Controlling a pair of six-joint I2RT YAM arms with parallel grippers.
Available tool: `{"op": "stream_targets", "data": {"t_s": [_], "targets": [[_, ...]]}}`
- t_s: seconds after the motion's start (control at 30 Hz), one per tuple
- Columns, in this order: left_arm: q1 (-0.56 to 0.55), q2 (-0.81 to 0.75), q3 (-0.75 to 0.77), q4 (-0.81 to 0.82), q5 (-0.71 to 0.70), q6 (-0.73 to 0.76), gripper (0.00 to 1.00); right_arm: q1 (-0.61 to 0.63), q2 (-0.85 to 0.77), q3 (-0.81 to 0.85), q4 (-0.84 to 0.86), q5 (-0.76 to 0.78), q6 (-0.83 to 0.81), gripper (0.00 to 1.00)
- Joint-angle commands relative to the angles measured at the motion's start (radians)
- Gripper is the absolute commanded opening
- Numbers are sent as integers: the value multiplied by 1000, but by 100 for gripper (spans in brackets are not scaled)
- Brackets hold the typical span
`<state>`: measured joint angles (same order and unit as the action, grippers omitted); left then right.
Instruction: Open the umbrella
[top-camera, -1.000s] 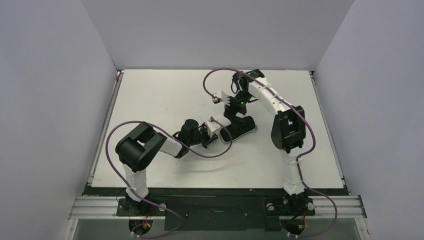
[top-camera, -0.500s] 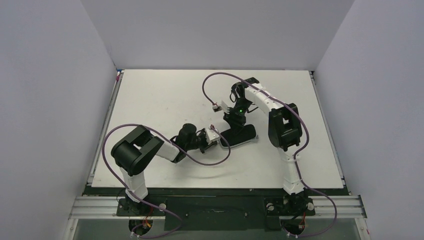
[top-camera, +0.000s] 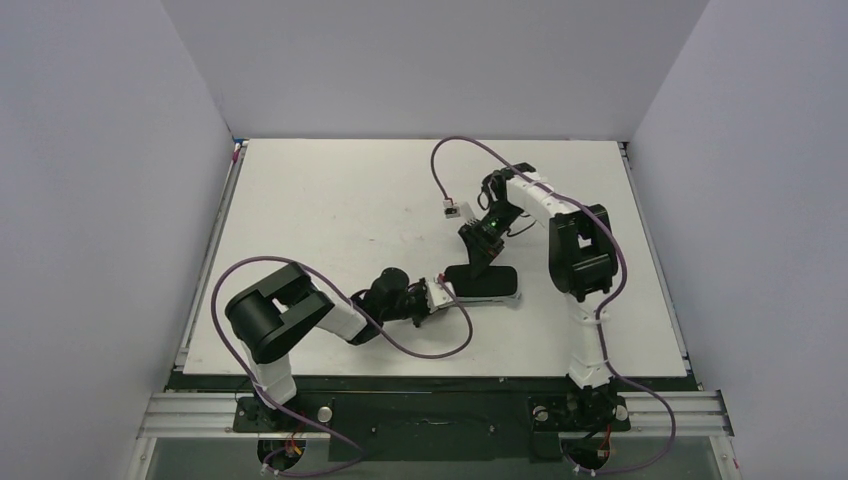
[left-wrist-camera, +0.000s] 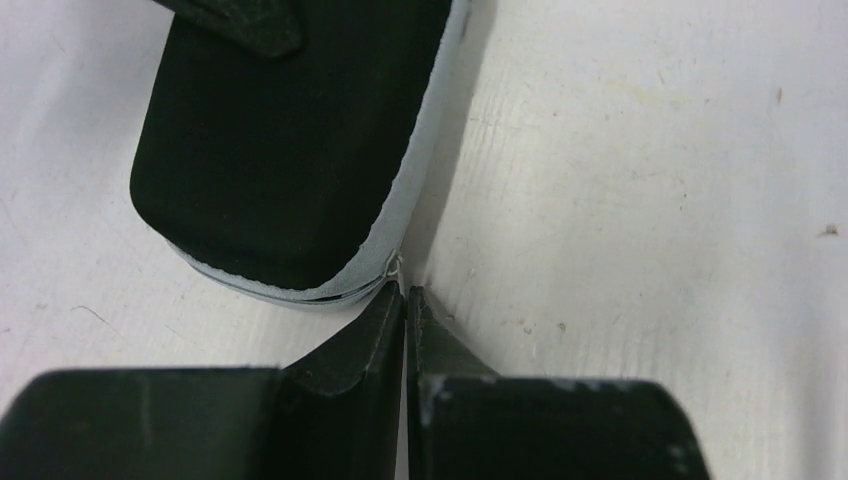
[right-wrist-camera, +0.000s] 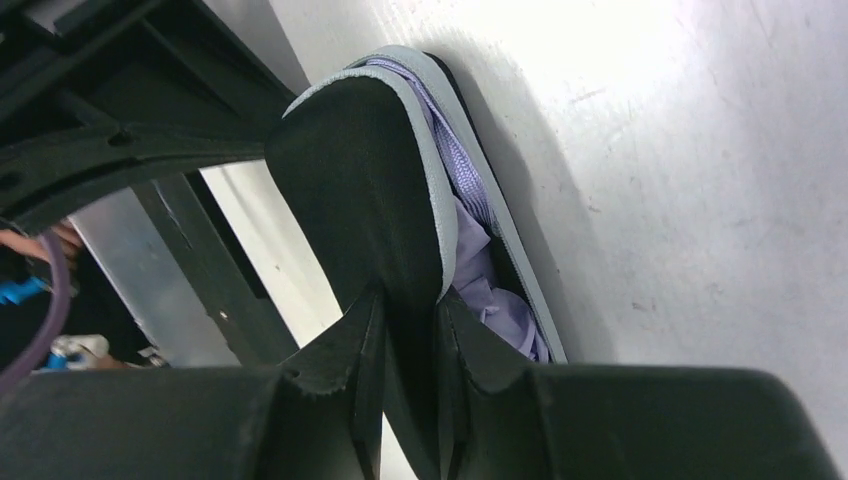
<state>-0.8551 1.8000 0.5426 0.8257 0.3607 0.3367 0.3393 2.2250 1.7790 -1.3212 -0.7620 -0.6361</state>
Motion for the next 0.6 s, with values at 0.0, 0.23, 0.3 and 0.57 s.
{"op": "stream_targets", "data": {"t_s": [0.0, 0.23, 0.3, 0.57], "targets": [[-35, 26, 49, 3, -83, -196, 0, -33, -67, -114, 346, 85, 236, 0], [-70, 74, 118, 16, -139, -281, 0, -23, -183, -363, 711, 122, 614, 0], [-87, 93, 154, 15, -144, -279, 0, -15, -207, -397, 774, 138, 675, 0], [-94, 146, 249, -25, -155, -280, 0, -9, -277, -465, 856, 124, 774, 0]]}}
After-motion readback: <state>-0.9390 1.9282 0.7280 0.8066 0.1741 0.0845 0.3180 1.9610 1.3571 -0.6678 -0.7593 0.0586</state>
